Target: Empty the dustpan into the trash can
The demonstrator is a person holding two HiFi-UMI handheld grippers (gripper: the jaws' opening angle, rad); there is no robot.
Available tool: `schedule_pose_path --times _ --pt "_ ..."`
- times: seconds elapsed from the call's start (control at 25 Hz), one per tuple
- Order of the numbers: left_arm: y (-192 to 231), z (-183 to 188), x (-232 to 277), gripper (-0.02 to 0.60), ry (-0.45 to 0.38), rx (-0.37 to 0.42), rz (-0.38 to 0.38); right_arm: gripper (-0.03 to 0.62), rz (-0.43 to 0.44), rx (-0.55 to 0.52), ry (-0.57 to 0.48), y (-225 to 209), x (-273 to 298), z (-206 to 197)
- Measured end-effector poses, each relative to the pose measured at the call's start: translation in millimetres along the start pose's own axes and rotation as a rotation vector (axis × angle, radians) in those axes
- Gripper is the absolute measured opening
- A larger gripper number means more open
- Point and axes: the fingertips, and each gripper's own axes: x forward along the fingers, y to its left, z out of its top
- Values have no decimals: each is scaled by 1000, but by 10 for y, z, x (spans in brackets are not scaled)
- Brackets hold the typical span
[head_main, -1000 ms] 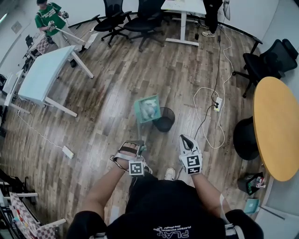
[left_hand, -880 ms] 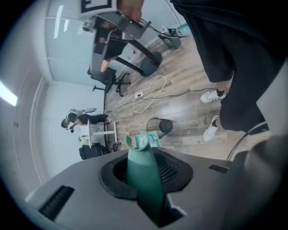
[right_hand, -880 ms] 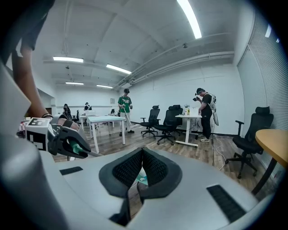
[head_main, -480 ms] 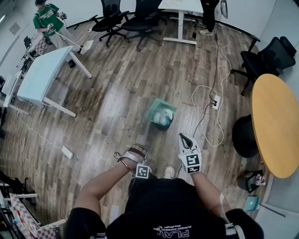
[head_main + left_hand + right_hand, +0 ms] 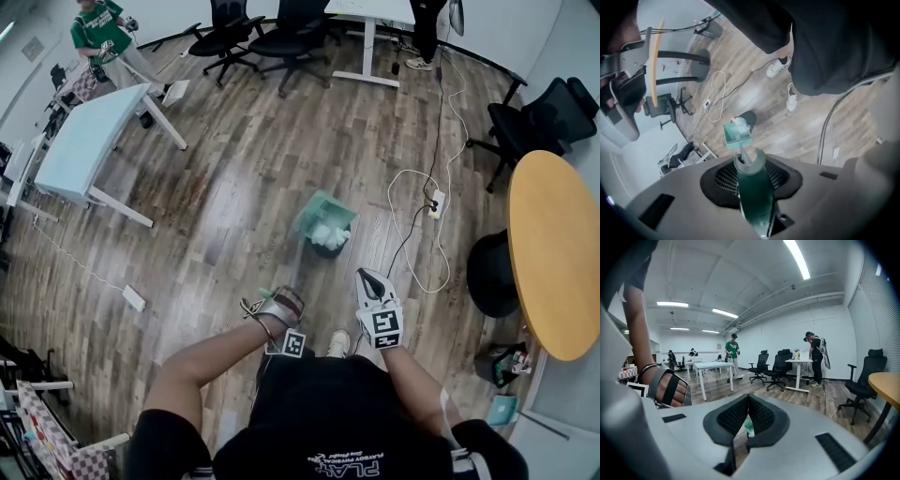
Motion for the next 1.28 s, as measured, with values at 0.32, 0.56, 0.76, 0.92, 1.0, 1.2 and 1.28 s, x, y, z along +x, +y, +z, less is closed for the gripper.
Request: schedule_pose_path --times 0.32,0.56,0.76,0.92,1.0,1.2,1.28 --pt "-78 293 45 144 6 191 -23 23 27 -7 6 72 89 -46" --pt "-261 493 60 156 -29 210 -63 23 39 -17 22 112 113 -51" --pt "-247 460 144 155 -17 202 -52 23 47 -22 39 161 118 -111" --pt "-139 373 137 155 -1 190 -36 23 56 -22 50 195 97 -188" --pt "-115 401 74 151 -14 190 -31 23 58 -22 54 206 77 -202" --pt "-209 464 75 150 -11 216 -40 23 60 -16 70 242 76 -281" --pt "-229 460 100 152 3 234 -45 23 62 -24 66 242 69 -265"
